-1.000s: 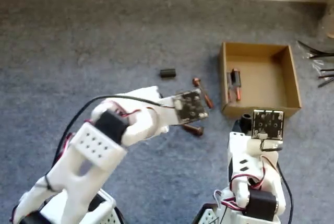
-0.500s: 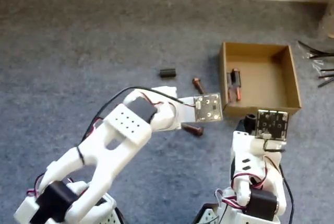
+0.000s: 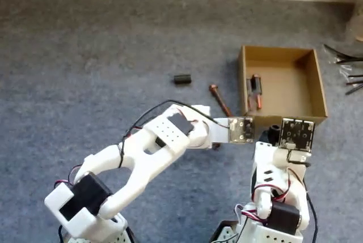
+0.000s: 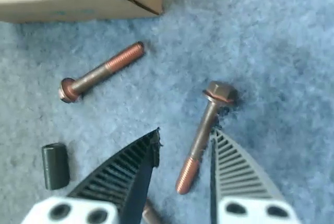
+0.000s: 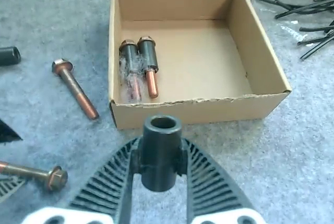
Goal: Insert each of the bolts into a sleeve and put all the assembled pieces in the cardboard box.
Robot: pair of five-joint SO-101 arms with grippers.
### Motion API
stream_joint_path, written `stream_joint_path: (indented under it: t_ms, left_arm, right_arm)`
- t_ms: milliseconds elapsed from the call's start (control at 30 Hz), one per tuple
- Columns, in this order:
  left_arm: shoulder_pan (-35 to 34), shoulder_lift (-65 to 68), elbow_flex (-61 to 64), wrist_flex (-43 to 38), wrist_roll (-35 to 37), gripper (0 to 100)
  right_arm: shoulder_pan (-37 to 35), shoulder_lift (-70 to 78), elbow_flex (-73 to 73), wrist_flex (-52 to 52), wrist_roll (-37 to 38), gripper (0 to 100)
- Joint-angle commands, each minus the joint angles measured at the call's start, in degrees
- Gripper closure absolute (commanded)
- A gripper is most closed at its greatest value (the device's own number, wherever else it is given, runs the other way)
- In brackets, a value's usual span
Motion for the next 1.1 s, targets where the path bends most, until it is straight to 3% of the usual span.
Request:
stream_joint_path:
  t_ms: [0, 533, 1067]
  left_arm:
    - [1.1, -0.1, -2.8, -1.4, -0.2, 84]
    - [4.4, 5.9, -2.9, -1.0, -3.3, 84]
    - [6.8, 15.0, -11.6, -0.7, -3.3, 84]
  right_arm:
    - [0.5, -0.6, -0.4, -2.0, -0.3, 99.4]
    - [0.5, -0.6, -0.6, -1.7, -0.3, 99.4]
    - [0.5, -0.6, -0.5, -1.8, -0.3, 99.4]
